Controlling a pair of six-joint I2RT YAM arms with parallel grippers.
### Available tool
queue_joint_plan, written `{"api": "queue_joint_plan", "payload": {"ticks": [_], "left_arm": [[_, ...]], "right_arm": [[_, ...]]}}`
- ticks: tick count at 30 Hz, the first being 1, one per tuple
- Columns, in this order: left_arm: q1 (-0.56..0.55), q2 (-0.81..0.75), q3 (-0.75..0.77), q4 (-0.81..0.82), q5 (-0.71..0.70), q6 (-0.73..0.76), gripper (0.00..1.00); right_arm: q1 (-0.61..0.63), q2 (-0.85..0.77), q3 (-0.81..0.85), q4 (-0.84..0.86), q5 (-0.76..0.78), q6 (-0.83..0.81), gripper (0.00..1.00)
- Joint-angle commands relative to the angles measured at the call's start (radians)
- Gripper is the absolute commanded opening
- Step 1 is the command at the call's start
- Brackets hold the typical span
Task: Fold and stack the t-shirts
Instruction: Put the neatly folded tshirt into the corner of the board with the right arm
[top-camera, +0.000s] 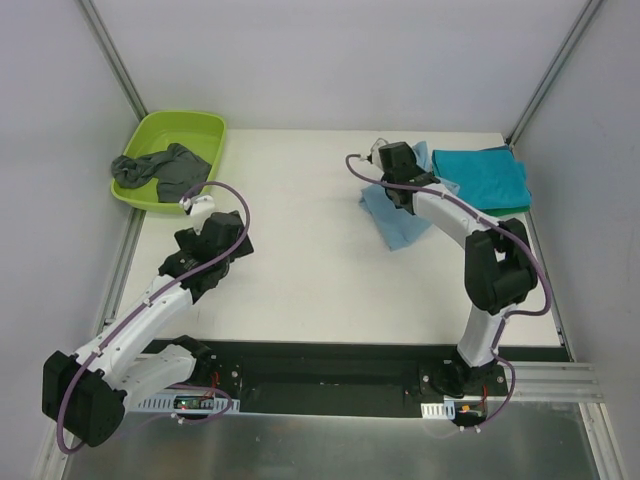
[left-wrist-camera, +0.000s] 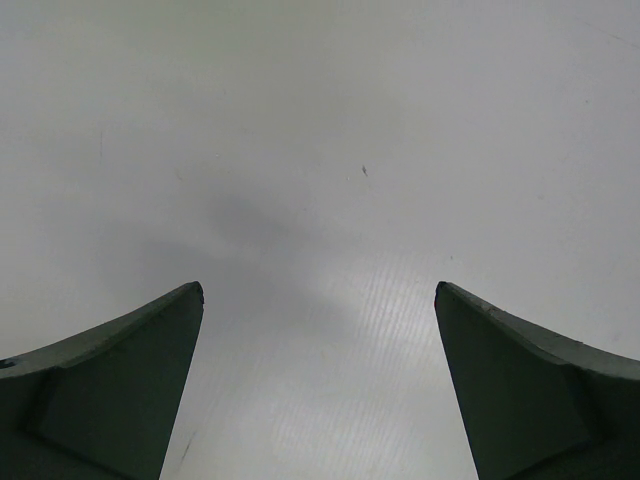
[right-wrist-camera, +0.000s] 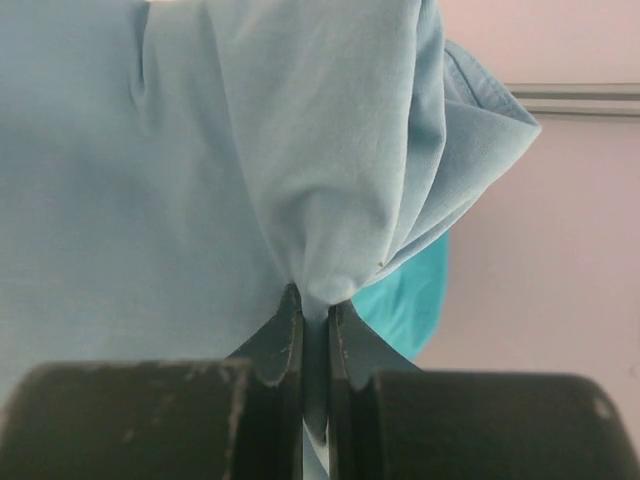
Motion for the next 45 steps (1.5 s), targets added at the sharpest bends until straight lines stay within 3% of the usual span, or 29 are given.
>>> {"api": "queue_joint_plan", "payload": {"ticks": [1, 11, 26, 34, 45], "left_arm": [[0.017, -0.02, -0.005, -0.006, -0.076, 0.001, 0.99], [0.023, -0.069, -0.017, -0.007, -0.119, -0.065, 0.99], [0.025, -0.165, -0.05, -0.017, -0.058, -0.1, 0.99], [0.025, -0.161, -0.057, -0.015, -0.037, -0.12, 0.99], [0.025, -0.126, -0.05, -0.016, -0.026, -0.122, 0.99]], "right_arm": [[-0.063, -0.053, 0.104, 0.058, 0.072, -0.094, 0.0], [-0.137, -0.028, 0.316, -0.16, 0.021, 0.07, 0.0], [-0.215, 0.003, 0.616, -0.451, -0.083, 0.225, 0.0], [-0.282, 0.013, 0.712, -0.511, -0.175, 0.277, 0.0], [-0.37, 0.093, 0.704, -0.477, -0.283, 0.291, 0.0]]}}
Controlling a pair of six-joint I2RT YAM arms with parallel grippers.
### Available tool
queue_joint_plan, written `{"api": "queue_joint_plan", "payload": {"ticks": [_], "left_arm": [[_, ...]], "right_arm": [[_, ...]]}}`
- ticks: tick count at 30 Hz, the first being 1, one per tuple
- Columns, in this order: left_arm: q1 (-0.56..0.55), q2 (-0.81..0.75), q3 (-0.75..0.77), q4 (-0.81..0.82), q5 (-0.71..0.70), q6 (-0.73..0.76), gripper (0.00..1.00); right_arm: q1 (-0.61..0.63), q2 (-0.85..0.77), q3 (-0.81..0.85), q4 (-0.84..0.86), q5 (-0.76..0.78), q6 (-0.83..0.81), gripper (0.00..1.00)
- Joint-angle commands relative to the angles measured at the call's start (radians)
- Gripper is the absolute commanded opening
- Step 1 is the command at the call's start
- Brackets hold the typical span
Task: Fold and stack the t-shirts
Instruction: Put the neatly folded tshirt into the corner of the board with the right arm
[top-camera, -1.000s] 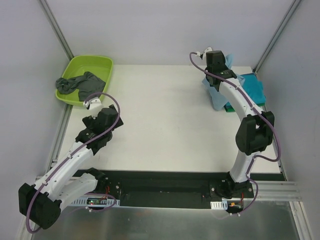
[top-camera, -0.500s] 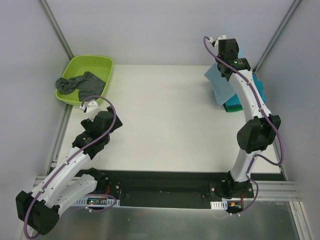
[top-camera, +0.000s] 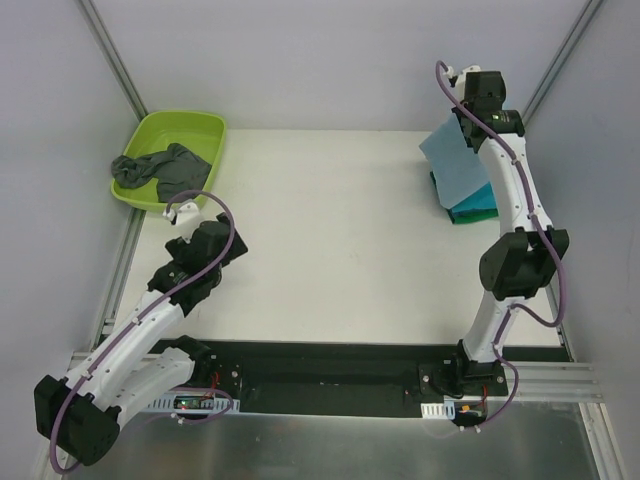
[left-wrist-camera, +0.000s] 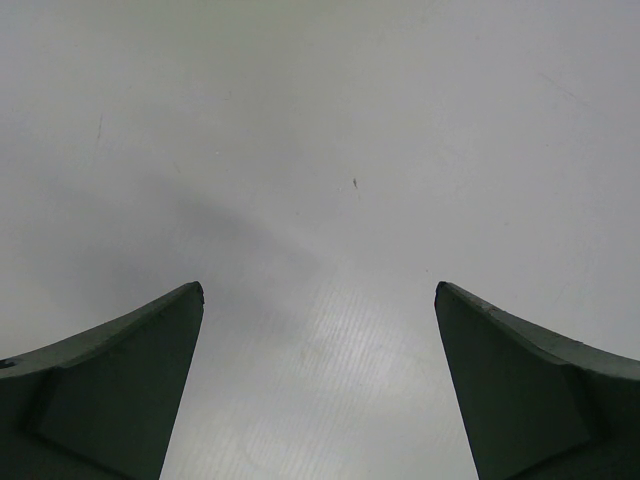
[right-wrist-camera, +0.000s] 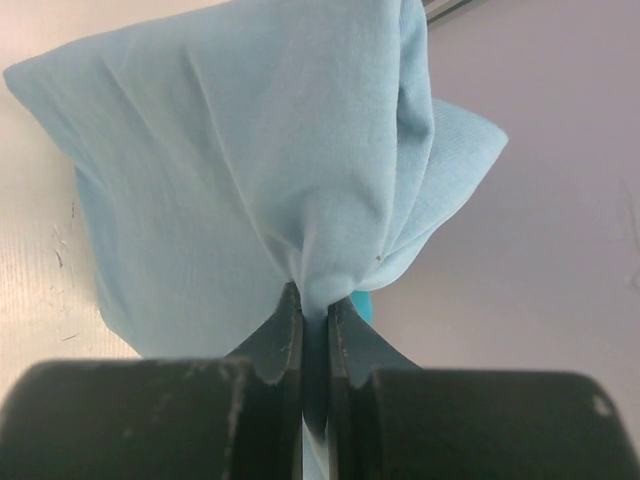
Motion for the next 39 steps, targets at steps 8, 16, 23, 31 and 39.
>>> {"api": "queue_joint_plan", "payload": {"ticks": [8, 16, 23, 31, 39], "left_arm": [[0.016, 0.011, -0.002, -0.011, -0.013, -0.007, 0.99], [0.019, 0.067, 0.021, -0.01, -0.01, 0.007, 0.99], [0.019, 0.125, 0.054, -0.011, 0.002, 0.008, 0.99], [0.021, 0.189, 0.121, -0.011, 0.035, 0.04, 0.99], [0.021, 0.185, 0.178, -0.025, 0.159, 0.097, 0.99]], "right_arm": [[-0.096, 0.167, 0.115, 0.061, 0.044, 0.044, 0.0], [-0.202, 0.254, 0.116, 0.081, 0.024, 0.094, 0.02], [-0.271, 0.337, 0.1, 0.141, 0.001, 0.123, 0.25], [-0.306, 0.367, 0.184, 0.132, -0.043, 0.188, 0.96], [-0.301, 0.033, 0.079, 0.067, -0.267, 0.364, 0.96]]}}
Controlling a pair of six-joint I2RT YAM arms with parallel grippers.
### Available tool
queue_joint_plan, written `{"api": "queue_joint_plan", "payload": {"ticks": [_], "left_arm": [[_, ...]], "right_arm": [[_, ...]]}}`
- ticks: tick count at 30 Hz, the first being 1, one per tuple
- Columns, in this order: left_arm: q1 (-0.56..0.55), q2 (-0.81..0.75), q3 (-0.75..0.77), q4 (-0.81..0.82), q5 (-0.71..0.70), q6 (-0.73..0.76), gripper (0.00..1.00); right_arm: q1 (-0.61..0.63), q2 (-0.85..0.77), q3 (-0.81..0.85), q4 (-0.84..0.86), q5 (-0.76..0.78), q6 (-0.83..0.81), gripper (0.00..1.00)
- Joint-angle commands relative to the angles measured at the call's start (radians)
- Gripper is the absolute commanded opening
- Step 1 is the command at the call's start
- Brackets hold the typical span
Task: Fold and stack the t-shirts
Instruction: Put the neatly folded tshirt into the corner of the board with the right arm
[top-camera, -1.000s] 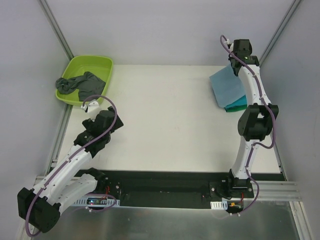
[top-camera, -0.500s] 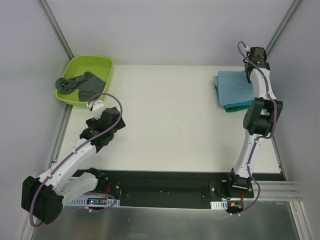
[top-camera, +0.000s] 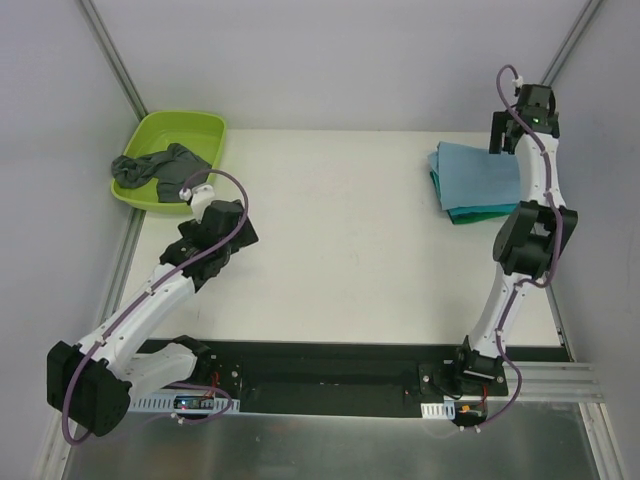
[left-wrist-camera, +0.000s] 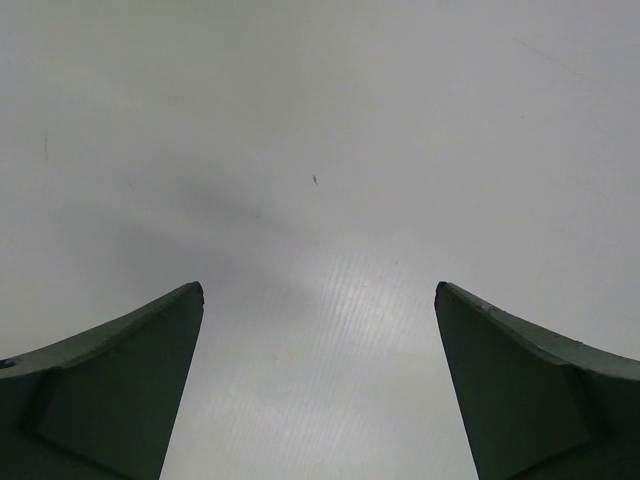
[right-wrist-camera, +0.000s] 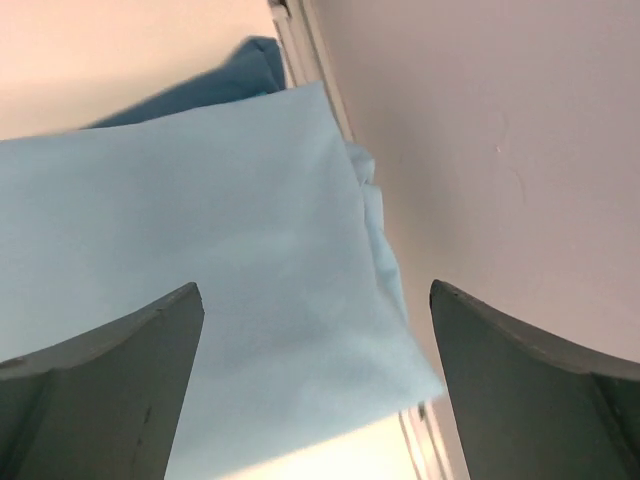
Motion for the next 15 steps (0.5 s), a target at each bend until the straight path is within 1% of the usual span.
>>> {"api": "queue_joint_plan", "payload": {"ticks": [1, 2, 3, 4, 5, 7, 9, 10, 13, 15], "left_arm": [[0.008, -0.015, 0.055, -0.03, 0.097, 0.049, 0.99], [0.008, -0.021, 0.058, -0.035, 0.116, 0.047, 0.99], [0.009, -0.029, 0.06, -0.036, 0.138, 0.046, 0.99], [0.009, -0.038, 0.057, -0.038, 0.17, 0.047, 0.99], [0.009, -0.049, 0.052, -0.041, 0.196, 0.046, 0.99], [0.009, -0.076, 0.034, -0.044, 0.241, 0.049, 0.99], [0.009, -0.115, 0.003, -0.047, 0.256, 0.035, 0.99], [0.009, -0.132, -0.018, -0.046, 0.259, 0.023, 0.99], [0.009, -0.19, -0.072, -0.046, 0.262, 0.001, 0.99], [0.009, -0.217, -0.103, -0.047, 0.258, -0.008, 0.99]], "right_arm": [[0.006, -0.358, -0.09, -0.008, -0.183, 0.154, 0.96], [0.006, -0.433, -0.167, 0.007, -0.219, 0.183, 0.96], [0.006, -0.504, -0.29, 0.039, -0.25, 0.218, 0.96], [0.006, -0.584, -0.375, 0.074, -0.297, 0.241, 0.96], [0.006, -0.662, -0.467, 0.098, -0.386, 0.258, 0.96], [0.006, -0.799, -0.624, 0.131, -0.497, 0.292, 0.96], [0.008, -0.949, -0.782, 0.161, -0.604, 0.346, 0.96], [0.008, -1.024, -0.887, 0.199, -0.656, 0.376, 0.96], [0.014, -1.228, -1.194, 0.37, -0.735, 0.456, 0.96], [0.014, -1.337, -1.351, 0.424, -0.746, 0.505, 0.96]]}}
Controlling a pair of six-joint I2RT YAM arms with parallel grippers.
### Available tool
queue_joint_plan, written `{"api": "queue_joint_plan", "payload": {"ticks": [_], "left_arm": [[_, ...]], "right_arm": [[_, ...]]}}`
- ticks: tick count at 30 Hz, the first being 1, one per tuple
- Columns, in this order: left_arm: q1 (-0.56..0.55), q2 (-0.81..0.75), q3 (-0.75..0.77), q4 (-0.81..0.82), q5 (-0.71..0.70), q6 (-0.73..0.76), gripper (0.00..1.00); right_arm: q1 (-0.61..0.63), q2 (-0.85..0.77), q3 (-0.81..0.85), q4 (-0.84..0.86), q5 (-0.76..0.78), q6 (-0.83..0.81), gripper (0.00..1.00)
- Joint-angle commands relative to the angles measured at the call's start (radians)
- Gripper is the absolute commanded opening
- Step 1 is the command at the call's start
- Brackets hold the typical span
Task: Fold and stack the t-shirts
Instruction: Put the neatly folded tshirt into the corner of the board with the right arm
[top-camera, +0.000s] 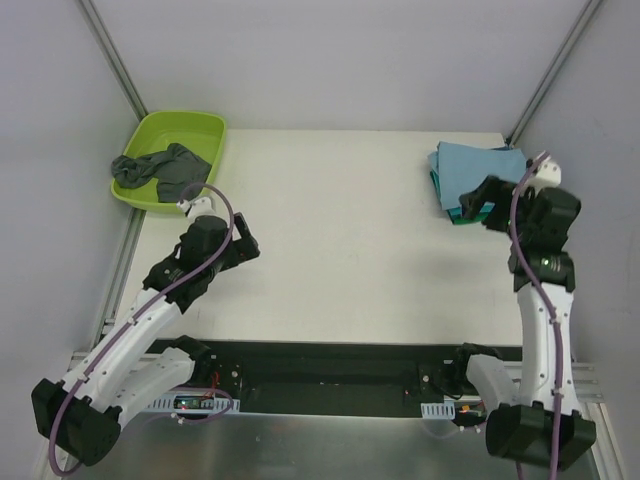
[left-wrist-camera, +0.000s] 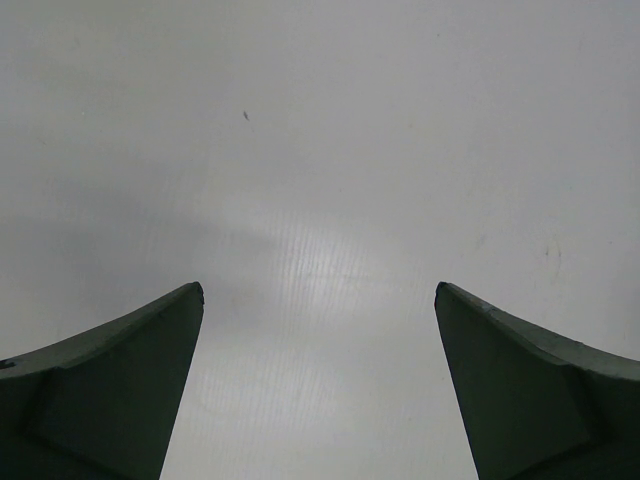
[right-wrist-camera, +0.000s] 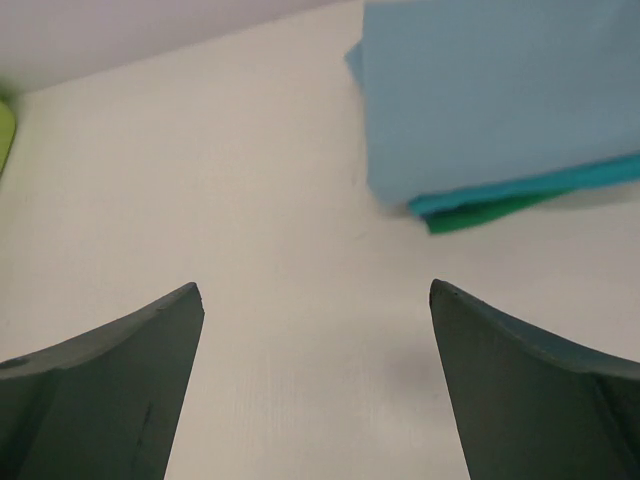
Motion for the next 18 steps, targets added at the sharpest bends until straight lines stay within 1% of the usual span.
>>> {"api": "queue_joint_plan", "payload": {"ticks": [1, 3, 6, 9, 13, 15, 18], "left_arm": [[0.008, -0.07, -0.069, -0.022, 0.024, -0.032, 0.99], [0.009, -0.107, -0.107, -0.014, 0.016, -0.048, 0.99], [0.008, -0.159, -0.152, -0.012, -0.006, -0.058, 0.99], [0.009, -0.207, -0.201, -0.009, -0.035, -0.092, 0.99], [0.009, -0.268, -0.242, -0.011, -0.052, -0.097, 0.99], [0.009, -0.296, -0.259, -0.009, -0.052, -0.115, 0.99], [0.009, -0.305, -0.261, -0.009, -0.046, -0.103, 0.99]], "right_arm": [[0.005, -0.157, -0.345, 0.162, -0.169, 0.16, 0.96], [0.005, -0.252, -0.473, 0.198, -0.192, 0.185, 0.96], [0.005, -0.361, -0.648, 0.241, -0.184, 0.191, 0.96], [0.003, -0.464, -0.769, 0.321, -0.149, 0.235, 0.96], [0.003, -0.561, -0.82, 0.323, -0.089, 0.237, 0.96], [0.003, -0.578, -0.828, 0.323, -0.092, 0.239, 0.96], [0.003, -0.581, -0.828, 0.323, -0.083, 0.252, 0.96]]}}
